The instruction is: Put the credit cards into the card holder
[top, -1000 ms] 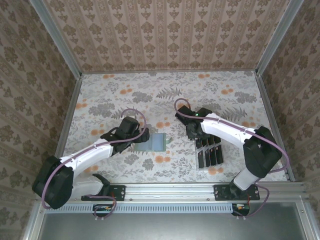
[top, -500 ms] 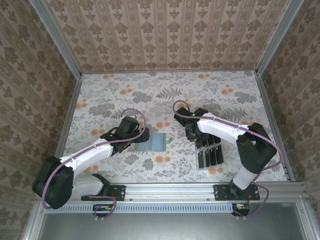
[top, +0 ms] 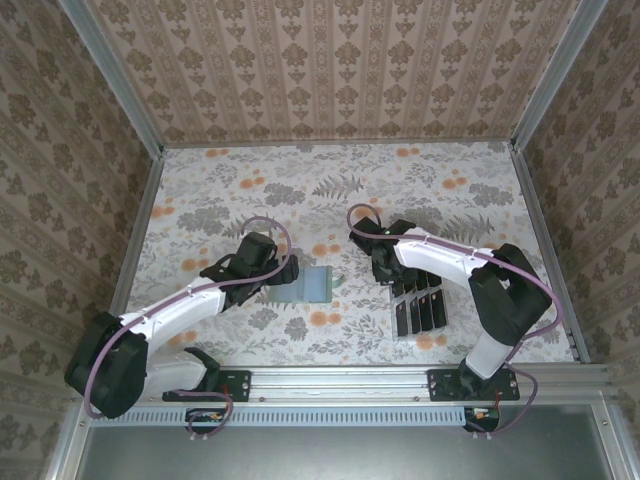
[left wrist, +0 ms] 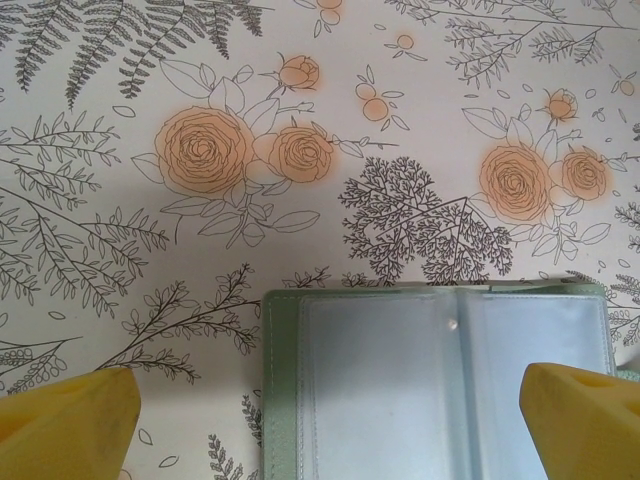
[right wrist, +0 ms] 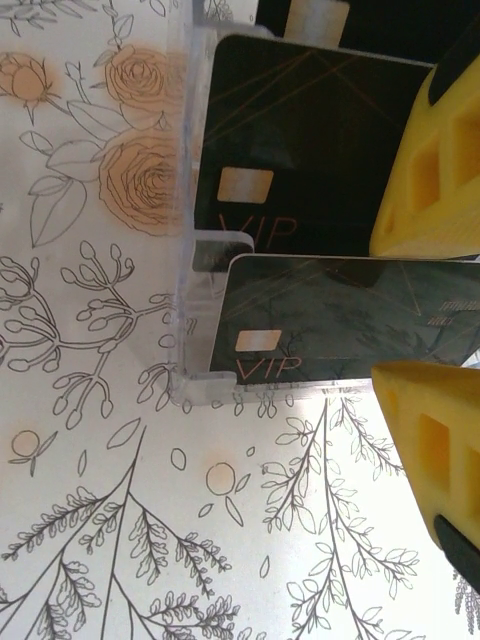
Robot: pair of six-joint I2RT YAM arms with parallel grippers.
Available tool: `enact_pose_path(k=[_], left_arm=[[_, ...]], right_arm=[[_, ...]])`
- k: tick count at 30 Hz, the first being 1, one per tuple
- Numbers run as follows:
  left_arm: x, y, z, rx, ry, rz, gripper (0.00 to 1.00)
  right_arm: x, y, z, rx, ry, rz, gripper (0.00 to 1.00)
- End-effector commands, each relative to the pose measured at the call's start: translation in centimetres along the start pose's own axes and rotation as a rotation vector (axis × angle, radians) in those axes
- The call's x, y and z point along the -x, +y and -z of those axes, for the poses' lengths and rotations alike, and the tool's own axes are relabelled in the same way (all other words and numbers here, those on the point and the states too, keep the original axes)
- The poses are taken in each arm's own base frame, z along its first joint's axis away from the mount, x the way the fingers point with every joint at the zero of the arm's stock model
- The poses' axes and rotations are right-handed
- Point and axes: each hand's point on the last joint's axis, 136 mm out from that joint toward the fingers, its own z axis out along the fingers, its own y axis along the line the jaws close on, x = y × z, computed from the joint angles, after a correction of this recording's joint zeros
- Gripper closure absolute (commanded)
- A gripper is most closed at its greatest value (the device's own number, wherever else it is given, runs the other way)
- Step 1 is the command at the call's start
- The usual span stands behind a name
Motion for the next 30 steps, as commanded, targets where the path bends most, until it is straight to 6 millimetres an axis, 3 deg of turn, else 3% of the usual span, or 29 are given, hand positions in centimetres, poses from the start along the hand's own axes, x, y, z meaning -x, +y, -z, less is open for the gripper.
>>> enact_pose_path(k=[1, 15, 30], left_arm=[[-0.7, 0.4, -0.4, 0.004, 0.017, -0.018, 0.0], [-0.9, 0.4, -0.5, 0.0, 0.022, -0.013, 0.0], [-1.2, 0.5, -0.7, -0.002, 0.027, -0.01, 0.0]], right_arm=[[-0.4, 0.2, -0.4, 0.018, 0.02, -0.017, 0.69], [0.1, 0.3, 0.6, 0.053, -0.004, -0.035, 0.76], [-0.3, 0.6, -0.2, 0.101, 0.028, -0.067, 0.89]])
